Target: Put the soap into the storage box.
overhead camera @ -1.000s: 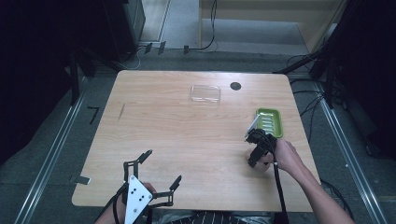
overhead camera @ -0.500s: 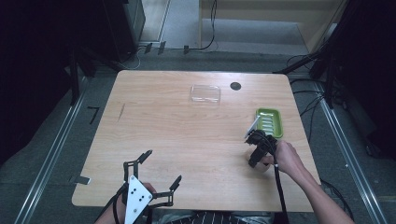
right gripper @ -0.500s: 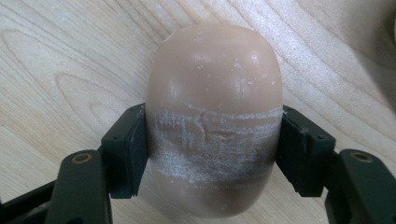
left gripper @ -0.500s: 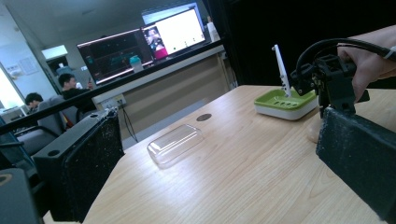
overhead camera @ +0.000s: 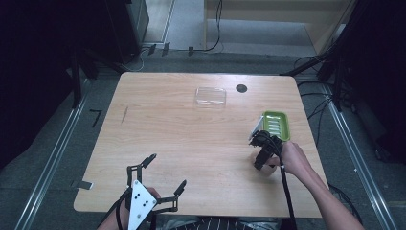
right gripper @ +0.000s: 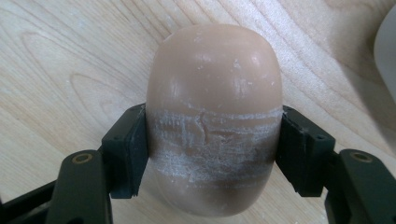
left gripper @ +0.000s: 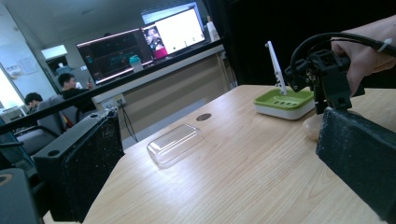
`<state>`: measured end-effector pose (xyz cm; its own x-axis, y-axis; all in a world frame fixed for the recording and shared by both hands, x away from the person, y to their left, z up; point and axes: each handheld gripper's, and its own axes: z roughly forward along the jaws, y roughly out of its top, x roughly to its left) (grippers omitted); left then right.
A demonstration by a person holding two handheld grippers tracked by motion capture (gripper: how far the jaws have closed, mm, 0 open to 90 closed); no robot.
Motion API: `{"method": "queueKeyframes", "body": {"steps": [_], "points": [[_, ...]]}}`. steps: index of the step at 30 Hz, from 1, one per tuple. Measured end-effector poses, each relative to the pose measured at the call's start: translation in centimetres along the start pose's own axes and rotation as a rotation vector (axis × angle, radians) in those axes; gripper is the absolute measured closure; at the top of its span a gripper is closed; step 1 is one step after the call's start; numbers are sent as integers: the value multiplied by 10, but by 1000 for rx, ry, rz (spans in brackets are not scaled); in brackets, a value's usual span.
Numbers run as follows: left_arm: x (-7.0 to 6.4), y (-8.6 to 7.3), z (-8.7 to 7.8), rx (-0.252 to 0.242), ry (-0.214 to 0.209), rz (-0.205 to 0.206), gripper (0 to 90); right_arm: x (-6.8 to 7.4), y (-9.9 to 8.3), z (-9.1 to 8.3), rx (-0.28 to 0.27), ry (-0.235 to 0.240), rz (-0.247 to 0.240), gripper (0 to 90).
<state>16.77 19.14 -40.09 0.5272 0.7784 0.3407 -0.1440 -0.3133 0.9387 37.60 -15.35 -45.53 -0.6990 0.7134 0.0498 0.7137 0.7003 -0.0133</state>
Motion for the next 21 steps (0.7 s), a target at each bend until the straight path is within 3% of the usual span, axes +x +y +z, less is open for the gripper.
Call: {"method": "queueKeyframes", "body": {"steps": [21], "points": [[0, 0, 0, 0, -1, -1, 11, -2, 20, -22, 2, -3, -30, 339]]}}
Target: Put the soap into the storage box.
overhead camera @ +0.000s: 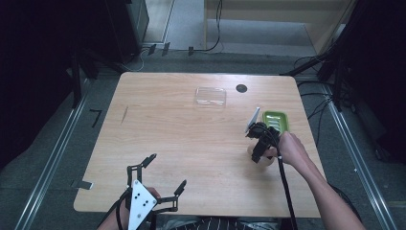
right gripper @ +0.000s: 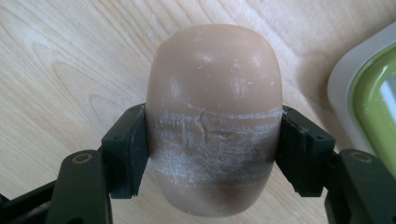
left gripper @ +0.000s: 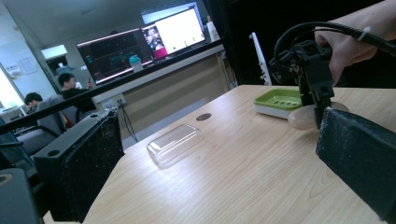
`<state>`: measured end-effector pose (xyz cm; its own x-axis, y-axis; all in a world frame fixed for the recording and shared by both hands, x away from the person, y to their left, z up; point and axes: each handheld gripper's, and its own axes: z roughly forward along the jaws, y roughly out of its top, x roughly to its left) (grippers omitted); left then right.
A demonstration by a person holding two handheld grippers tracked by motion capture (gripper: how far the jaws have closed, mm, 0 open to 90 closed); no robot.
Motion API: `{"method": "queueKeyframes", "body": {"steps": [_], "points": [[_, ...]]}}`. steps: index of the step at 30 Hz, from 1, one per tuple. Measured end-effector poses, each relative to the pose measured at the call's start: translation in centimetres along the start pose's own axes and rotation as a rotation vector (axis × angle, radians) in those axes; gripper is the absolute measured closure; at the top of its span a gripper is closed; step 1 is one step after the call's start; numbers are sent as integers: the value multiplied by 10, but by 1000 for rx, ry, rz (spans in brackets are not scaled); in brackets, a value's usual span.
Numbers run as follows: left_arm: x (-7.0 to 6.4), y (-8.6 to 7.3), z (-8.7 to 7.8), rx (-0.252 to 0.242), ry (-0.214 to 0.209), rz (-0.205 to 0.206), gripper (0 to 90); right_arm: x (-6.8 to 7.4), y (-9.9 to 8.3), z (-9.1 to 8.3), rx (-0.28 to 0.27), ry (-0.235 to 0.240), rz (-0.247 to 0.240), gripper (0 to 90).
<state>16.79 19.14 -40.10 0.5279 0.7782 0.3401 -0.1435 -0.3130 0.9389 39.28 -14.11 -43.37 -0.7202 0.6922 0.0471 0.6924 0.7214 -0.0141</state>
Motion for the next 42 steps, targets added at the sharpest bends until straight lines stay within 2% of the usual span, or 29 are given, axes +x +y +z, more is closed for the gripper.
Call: {"method": "queueKeyframes", "body": {"steps": [24, 42], "points": [[1, 0, 0, 0, 2, 1, 11, -2, 27, -16, 3, -1, -46, 339], [1, 0, -1, 4, 4, 1, 11, -11, 40, -29, -31, 1, -39, 339]]}}
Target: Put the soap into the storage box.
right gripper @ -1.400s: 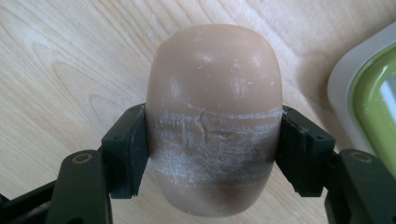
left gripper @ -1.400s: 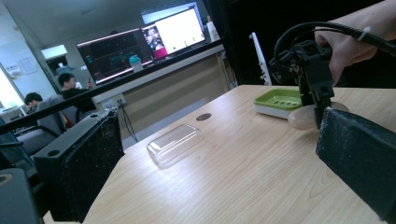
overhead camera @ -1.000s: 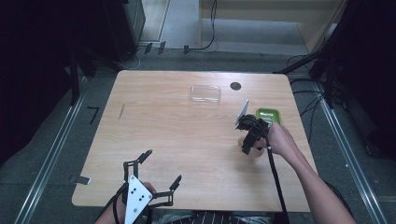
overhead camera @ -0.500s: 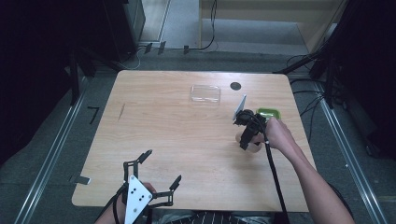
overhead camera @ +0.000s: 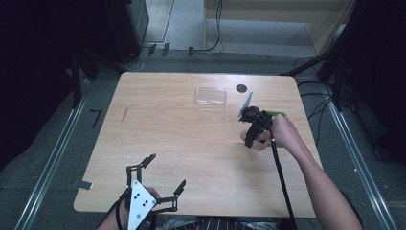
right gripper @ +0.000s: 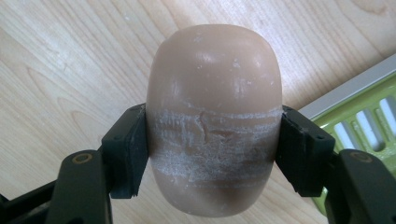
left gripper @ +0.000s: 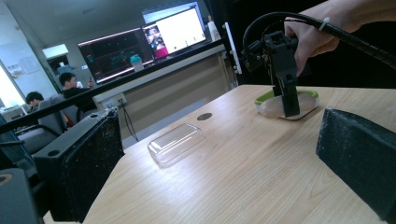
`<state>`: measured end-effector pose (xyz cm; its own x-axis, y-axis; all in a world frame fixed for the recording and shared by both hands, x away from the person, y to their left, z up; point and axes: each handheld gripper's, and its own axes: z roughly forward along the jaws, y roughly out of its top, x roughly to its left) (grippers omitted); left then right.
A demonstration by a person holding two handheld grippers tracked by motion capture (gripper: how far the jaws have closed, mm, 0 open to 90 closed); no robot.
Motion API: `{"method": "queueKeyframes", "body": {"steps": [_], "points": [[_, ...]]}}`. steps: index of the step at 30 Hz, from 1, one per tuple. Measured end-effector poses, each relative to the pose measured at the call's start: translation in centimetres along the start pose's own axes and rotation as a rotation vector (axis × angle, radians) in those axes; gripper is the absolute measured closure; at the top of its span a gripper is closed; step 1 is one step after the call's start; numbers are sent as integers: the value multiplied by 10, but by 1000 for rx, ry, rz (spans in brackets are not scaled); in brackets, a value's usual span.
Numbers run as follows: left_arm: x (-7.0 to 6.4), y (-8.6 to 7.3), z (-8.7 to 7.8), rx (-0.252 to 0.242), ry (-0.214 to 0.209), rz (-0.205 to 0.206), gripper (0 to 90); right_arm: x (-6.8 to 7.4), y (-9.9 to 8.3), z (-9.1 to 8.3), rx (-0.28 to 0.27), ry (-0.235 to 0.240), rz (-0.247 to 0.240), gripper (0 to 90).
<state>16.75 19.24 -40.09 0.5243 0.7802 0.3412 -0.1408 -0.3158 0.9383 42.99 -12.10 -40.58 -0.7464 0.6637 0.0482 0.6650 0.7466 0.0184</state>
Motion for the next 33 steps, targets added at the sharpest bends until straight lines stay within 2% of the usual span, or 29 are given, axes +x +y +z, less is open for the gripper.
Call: {"method": "queueKeyframes", "body": {"steps": [19, 33], "points": [[0, 0, 0, -1, 1, -3, 11, -14, 6, -9, -29, 0, 37, 339], [0, 0, 0, 0, 2, -3, 11, -30, -1, -20, -68, -5, 81, 339]]}}
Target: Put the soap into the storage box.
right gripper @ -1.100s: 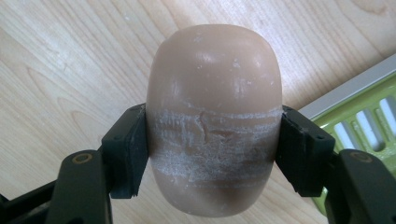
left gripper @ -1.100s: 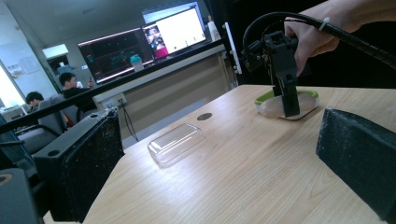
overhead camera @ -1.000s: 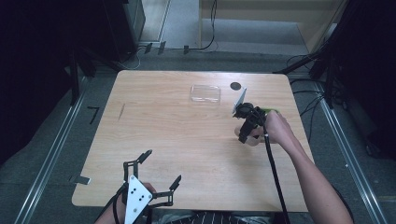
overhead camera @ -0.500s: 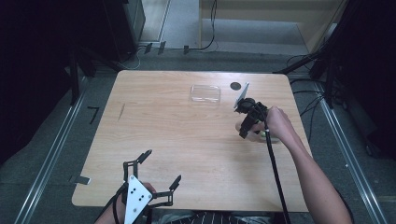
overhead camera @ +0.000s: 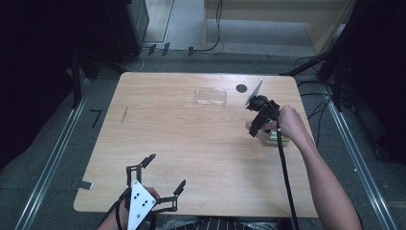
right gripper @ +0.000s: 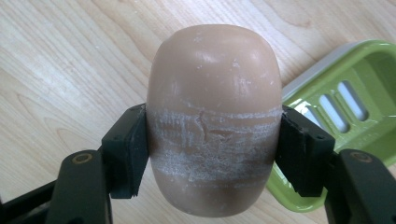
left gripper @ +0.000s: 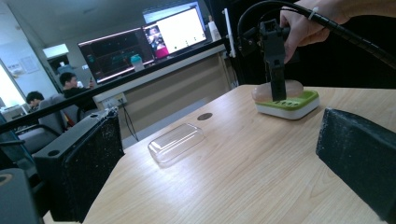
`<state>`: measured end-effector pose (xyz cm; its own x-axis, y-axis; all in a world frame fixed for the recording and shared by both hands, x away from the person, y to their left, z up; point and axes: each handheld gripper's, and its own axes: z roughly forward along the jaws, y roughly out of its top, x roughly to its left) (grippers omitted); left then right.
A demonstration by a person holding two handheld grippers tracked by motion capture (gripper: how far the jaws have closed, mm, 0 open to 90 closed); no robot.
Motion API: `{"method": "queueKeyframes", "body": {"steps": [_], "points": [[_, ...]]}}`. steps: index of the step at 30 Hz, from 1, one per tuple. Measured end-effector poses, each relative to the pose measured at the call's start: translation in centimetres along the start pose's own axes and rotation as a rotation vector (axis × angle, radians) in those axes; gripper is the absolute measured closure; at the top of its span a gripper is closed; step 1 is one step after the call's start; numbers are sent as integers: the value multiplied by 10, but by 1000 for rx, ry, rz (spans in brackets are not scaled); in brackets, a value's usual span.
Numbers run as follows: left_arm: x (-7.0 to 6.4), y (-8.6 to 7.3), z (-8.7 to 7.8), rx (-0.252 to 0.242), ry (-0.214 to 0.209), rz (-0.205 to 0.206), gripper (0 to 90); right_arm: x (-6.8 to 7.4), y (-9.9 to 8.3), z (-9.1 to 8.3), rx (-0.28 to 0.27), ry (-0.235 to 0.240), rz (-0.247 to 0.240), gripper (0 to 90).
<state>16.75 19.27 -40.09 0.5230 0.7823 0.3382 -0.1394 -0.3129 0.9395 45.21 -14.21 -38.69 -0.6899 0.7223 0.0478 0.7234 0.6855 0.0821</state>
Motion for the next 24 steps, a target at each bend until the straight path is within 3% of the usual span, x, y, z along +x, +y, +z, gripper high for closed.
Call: {"method": "queueKeyframes", "body": {"steps": [24], "points": [[0, 0, 0, 0, 1, -1, 11, -27, -7, -8, -31, -6, 72, 340]]}}
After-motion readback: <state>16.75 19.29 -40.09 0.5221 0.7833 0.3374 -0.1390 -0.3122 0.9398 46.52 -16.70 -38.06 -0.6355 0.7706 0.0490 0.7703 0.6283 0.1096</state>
